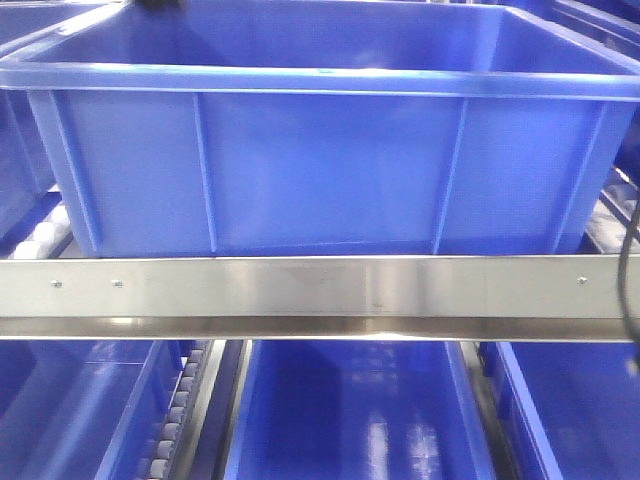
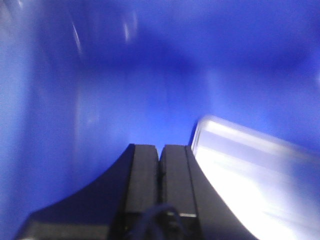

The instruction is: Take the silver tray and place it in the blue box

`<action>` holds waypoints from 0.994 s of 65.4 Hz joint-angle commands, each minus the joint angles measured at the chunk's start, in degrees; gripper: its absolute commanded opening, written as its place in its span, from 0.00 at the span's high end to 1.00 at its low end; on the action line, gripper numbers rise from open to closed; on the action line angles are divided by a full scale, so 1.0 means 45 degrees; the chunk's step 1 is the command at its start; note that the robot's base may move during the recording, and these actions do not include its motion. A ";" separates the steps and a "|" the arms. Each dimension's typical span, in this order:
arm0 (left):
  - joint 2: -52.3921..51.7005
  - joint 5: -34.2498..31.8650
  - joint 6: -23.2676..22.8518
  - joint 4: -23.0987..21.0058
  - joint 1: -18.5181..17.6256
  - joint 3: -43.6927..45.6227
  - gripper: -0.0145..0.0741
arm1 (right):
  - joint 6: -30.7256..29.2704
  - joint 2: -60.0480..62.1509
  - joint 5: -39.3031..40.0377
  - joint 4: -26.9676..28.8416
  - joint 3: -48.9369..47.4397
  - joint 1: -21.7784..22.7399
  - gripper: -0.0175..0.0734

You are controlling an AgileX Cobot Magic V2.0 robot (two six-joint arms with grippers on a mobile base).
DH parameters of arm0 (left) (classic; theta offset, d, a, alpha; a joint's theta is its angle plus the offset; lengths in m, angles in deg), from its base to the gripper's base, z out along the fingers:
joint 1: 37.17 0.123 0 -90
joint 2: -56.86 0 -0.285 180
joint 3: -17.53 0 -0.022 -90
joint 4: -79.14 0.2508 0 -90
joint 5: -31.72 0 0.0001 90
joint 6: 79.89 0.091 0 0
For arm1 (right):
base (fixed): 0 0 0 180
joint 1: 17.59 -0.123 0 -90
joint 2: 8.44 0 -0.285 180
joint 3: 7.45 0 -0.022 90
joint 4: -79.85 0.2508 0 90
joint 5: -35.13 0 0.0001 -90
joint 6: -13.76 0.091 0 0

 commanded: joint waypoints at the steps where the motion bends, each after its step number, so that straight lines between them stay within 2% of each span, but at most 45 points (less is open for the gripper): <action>1: -0.1344 -0.1385 0.0013 0.0273 0.0005 -0.0227 0.94 | -0.0277 0.1313 0.1519 -0.0849 0.0143 0.0042 0.75; 12: -0.3162 -0.3675 0.0013 0.0273 0.0005 -0.2771 0.94 | -0.0328 0.3001 0.3495 -0.2460 0.2586 0.0042 0.75; 21: -0.4737 -0.4858 0.0013 0.0273 0.0005 -0.5137 0.94 | -0.0328 0.4859 0.4692 -0.2856 0.5076 0.0042 0.75; 31: -0.7036 -0.5711 0.0013 0.0411 0.0005 -0.7807 0.94 | -0.0328 0.7322 0.4746 -0.2975 0.7779 0.0042 0.75; 47: -1.1334 -0.6101 0.0013 0.0408 0.0005 -1.1740 0.94 | -0.0328 1.2171 0.4666 -0.3062 1.1390 0.0042 0.75; 65: -1.5666 -0.6795 0.0013 0.0408 0.0005 -1.4183 0.94 | -0.0316 1.6550 0.4626 -0.3062 1.3481 0.0042 0.75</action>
